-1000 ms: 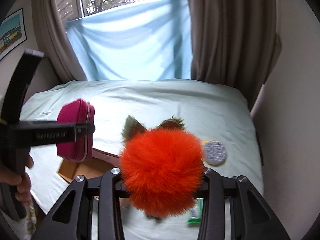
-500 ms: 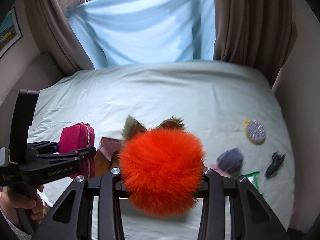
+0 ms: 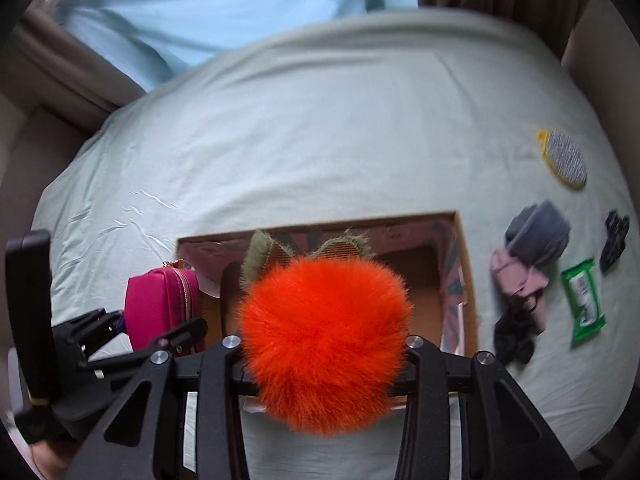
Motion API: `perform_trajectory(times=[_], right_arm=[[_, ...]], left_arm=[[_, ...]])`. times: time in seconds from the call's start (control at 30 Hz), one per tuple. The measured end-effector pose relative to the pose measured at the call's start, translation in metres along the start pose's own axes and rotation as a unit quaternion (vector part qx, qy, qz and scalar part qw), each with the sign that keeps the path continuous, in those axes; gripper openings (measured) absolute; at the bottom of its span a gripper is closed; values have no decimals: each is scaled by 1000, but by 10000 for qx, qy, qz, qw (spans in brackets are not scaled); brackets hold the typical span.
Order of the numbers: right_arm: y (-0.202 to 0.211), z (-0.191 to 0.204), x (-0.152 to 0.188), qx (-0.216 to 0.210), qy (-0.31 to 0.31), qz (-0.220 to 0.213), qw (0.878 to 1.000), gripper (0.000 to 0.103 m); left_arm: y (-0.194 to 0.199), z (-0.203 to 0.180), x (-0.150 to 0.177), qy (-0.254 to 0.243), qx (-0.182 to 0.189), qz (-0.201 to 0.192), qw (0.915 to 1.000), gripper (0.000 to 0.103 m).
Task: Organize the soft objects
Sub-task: 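Carry both items over the box and open both tools to drop them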
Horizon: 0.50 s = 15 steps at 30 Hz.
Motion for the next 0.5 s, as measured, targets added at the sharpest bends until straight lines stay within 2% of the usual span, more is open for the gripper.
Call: perform_trajectory(times=[0.27,0.4,0.5], right_arm=[[-80,-25,6,98,-385,941,9948,37],[-108,-33,11,92,-396,1392,9894,37],[-118,-39,13,93,-437,1544,9870,37]], left_arm=[[-57,-23,-1,-357,56,471,9982,45],[-81,-27,-2,-491,52,679,9965,45],[-90,-26,-4,-494,28,773,9958,45]])
Point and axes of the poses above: each gripper's, at about its wrist camera, not at the fingertips, and y roughly against the way its jaws point, z to its left, x to its underside, the point moved 8 cm from there along -y, roughly the way its jaws point, and after that the axes turned 1 degree about -z, right-handed, at the moved point
